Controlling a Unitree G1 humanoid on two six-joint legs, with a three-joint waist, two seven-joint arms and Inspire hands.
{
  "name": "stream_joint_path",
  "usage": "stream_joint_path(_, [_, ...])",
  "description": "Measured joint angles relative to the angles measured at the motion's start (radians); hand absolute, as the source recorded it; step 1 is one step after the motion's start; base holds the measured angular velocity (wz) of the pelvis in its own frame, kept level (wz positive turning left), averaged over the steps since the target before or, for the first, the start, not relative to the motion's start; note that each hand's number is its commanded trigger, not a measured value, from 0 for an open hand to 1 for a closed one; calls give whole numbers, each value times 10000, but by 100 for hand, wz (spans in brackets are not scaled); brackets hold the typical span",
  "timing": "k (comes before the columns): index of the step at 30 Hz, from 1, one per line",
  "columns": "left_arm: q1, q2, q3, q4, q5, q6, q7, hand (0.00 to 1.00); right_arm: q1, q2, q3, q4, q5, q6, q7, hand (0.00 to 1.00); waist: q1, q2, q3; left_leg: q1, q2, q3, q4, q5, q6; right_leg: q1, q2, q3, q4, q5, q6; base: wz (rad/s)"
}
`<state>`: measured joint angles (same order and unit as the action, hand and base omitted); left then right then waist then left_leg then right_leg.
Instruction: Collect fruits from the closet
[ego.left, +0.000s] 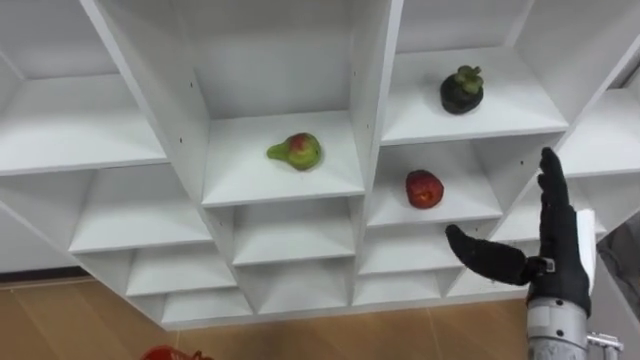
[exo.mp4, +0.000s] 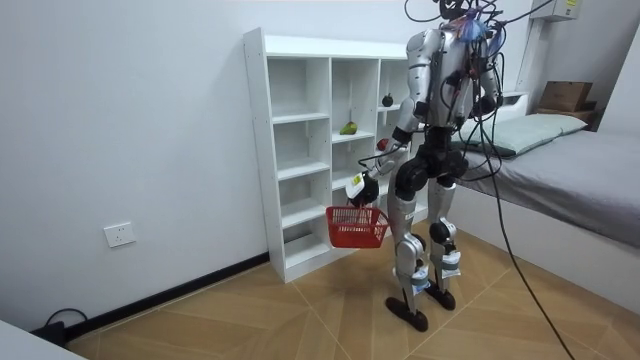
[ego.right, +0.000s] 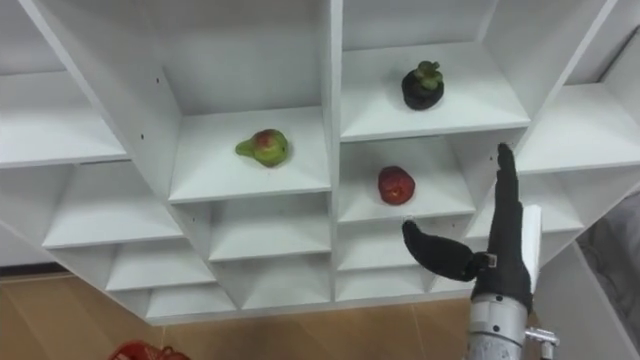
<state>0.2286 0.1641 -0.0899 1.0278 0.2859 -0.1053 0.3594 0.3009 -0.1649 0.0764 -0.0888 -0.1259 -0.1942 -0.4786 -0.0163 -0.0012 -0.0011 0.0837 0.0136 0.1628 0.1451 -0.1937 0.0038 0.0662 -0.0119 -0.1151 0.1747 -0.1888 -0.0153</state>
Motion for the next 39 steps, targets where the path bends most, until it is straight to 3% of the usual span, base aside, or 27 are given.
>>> stream_joint_path(6, [58,61,-118,123,35,65,-231,100,-723,-55,2,-154,11,-280,-448,0,108,-69,26,-24,34,-30,23,0,1,15,33,-28,-24,51,-19,0])
stream_joint_path(12, [62,102,24,-338,377,255,-572,100,-1369,-688,-42,-320,19,-276,-645,0,312,-121,-2,-185,31,-124,38,6,1,-126,36,-108,-76,60,-22,3])
stream_joint_path(19, [-84,286,132,-316,402,254,-673,100,-1856,-1052,-193,-417,548,-277,-630,0,510,-479,39,-186,39,-332,31,10,-2,-58,35,-263,-83,62,-25,7])
stream_joint_path(25, [-101,377,131,-218,600,375,-723,100,-2288,-1178,-267,-54,1086,-273,-628,0,477,-605,92,-197,23,-329,32,8,-3,31,1,-404,-104,63,-22,3])
stream_joint_path(29, [-185,395,132,-235,781,584,-908,100,-2730,-1287,-278,561,1386,-218,-590,0,480,-634,100,-248,20,-358,78,8,-2,30,-21,-521,-101,61,-19,4])
stream_joint_path(33, [-182,409,131,-265,795,723,-991,100,-3012,-1669,-299,954,1928,-31,-351,0,483,-691,93,-276,9,-381,125,14,6,36,-35,-538,-95,55,-22,2])
stream_joint_path(36, [-222,438,131,-273,793,868,-1012,100,-3584,-1954,-374,1787,2165,45,-219,0,431,-747,89,-365,-46,-557,238,30,32,30,-90,-707,-97,52,-19,14])
stream_joint_path(39, [-250,473,113,-286,789,1047,-1013,100,-4164,-1967,-516,2526,2388,240,-261,0,461,-803,104,-373,-53,-595,257,40,45,23,-120,-781,-83,53,-18,6])
